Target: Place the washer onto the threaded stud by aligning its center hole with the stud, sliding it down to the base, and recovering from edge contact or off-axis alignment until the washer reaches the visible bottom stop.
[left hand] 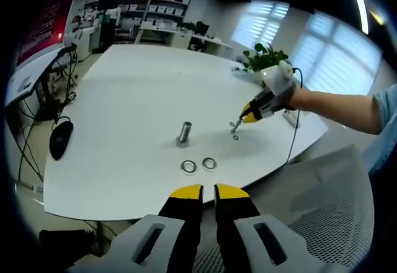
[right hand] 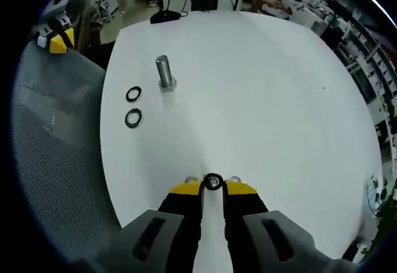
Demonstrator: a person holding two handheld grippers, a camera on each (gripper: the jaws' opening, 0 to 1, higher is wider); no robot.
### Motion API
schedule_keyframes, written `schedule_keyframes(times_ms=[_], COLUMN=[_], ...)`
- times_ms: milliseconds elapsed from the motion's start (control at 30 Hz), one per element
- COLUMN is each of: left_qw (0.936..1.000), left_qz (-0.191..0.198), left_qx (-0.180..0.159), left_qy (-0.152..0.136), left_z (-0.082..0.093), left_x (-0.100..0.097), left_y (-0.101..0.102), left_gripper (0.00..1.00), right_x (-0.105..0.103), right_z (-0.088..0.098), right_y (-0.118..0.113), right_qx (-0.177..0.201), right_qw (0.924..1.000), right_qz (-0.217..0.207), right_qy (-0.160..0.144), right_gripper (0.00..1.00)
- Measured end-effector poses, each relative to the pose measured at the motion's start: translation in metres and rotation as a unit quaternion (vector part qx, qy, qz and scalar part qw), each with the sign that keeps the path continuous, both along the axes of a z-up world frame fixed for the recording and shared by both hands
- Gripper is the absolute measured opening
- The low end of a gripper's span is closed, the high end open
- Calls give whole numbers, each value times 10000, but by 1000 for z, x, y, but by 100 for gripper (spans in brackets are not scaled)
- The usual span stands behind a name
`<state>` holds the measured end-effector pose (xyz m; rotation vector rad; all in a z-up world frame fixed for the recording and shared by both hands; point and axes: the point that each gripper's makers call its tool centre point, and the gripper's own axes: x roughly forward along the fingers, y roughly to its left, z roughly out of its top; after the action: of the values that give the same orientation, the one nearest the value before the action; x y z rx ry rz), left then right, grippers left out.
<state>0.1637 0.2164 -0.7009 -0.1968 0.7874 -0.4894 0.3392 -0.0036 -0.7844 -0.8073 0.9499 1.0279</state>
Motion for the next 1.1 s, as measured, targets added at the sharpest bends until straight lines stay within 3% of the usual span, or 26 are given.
schedule_keyframes(times_ms=[233,867,1100], left_qw=[10000,10000,10000], left_qz=[8,14,18], left_qx=[3,36,46], left_qy=[8,54,67], left_z=[0,-2,-2], left_x=[0,-1,-1], left_y=[0,1,1], left_gripper=[5,5,5], right_x=[0,2,0], right_z=[-6,-46,-51], right_y=[1,-3,-4], right_qx=[-102,-526,-583], right_qw=[9999,9983,9978], right_qz=[43,105,145], right_qy=[47,225,295], right_gripper=[14,14,14])
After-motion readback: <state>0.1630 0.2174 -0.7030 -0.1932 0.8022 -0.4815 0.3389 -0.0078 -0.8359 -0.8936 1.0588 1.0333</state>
